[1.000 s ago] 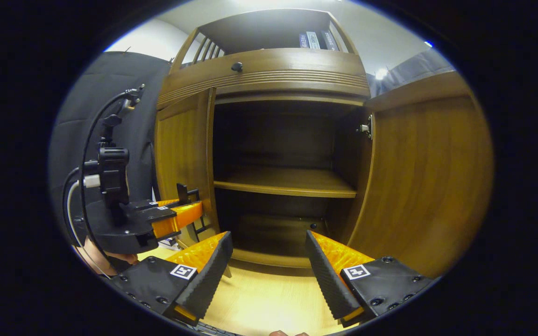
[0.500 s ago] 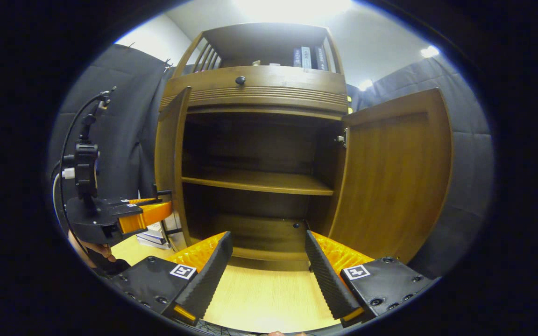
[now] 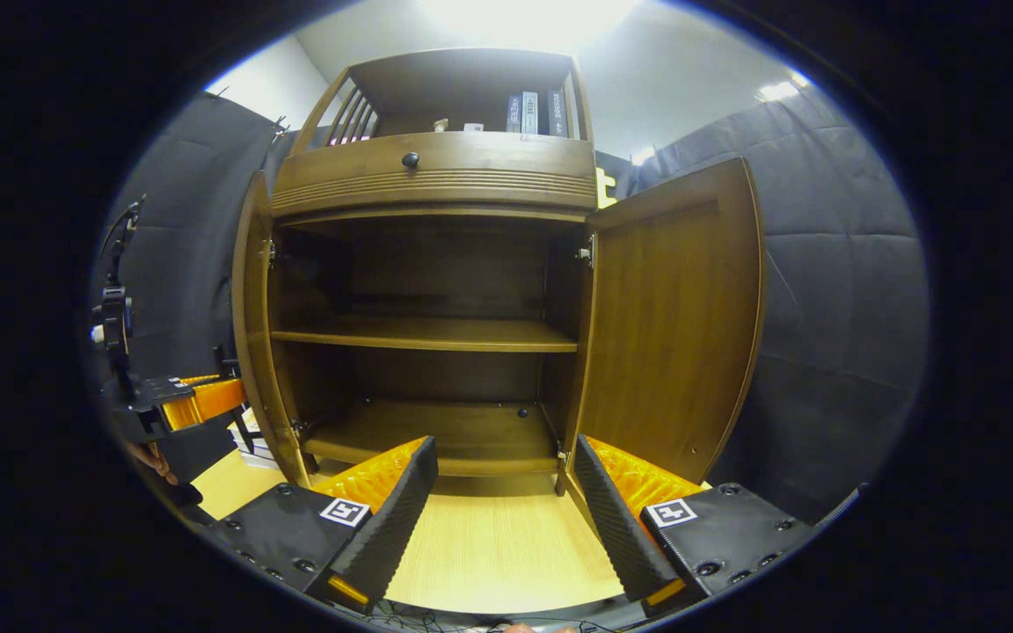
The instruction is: Open the right door of the double-door shoe cabinet with the right hand, and open the left door with the left hand.
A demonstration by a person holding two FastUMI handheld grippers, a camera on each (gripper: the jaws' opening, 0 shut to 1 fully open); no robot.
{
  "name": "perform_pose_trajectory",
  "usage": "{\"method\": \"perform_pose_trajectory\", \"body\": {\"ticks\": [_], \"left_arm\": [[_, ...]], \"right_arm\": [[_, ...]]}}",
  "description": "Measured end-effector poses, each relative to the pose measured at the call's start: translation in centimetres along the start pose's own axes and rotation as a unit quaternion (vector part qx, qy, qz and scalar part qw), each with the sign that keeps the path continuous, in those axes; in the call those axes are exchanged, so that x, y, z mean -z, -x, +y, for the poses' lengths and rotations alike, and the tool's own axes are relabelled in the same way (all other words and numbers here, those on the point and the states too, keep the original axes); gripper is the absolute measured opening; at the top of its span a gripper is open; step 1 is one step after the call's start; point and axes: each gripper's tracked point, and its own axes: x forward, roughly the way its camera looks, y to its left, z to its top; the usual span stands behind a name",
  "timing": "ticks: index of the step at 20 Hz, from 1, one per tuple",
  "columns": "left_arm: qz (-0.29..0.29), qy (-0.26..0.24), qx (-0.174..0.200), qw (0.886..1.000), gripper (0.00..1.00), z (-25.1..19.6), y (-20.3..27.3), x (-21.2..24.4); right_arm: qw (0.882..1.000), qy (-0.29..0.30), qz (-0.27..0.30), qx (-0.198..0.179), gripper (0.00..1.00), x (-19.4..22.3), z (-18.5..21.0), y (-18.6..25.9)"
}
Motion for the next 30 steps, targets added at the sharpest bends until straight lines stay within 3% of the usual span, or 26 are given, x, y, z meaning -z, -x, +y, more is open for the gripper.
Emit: {"method": "perform_pose_trajectory", "body": {"ticks": [4,12,17,21,30], "left_arm": [[-0.007,0.001,-0.02,1.0,0.16,3.1,2.2,0.1],[-0.029,-0.016,-0.018,0.999,0.12,11.6,5.5,-0.3],[-0.034,-0.009,-0.013,0.999,0.12,17.7,6.4,-0.2],[-0.024,-0.01,0.029,0.999,0.14,17.6,5.5,0.2],[-0.037,0.005,0.01,0.999,0.13,18.2,6.6,0.2]], "right_arm": [[1.0,-0.002,0.004,-0.004,0.97,0.0,0.2,0.1],[1.0,0.006,0.0,-0.019,0.97,-0.6,1.5,0.0],[1.0,0.002,0.001,-0.008,0.97,-1.4,1.2,-0.3],[1.0,0.003,0.014,0.008,0.97,-2.0,0.9,-1.0],[0.999,0.023,0.016,0.045,0.97,-4.1,-0.2,-1.6]]}}
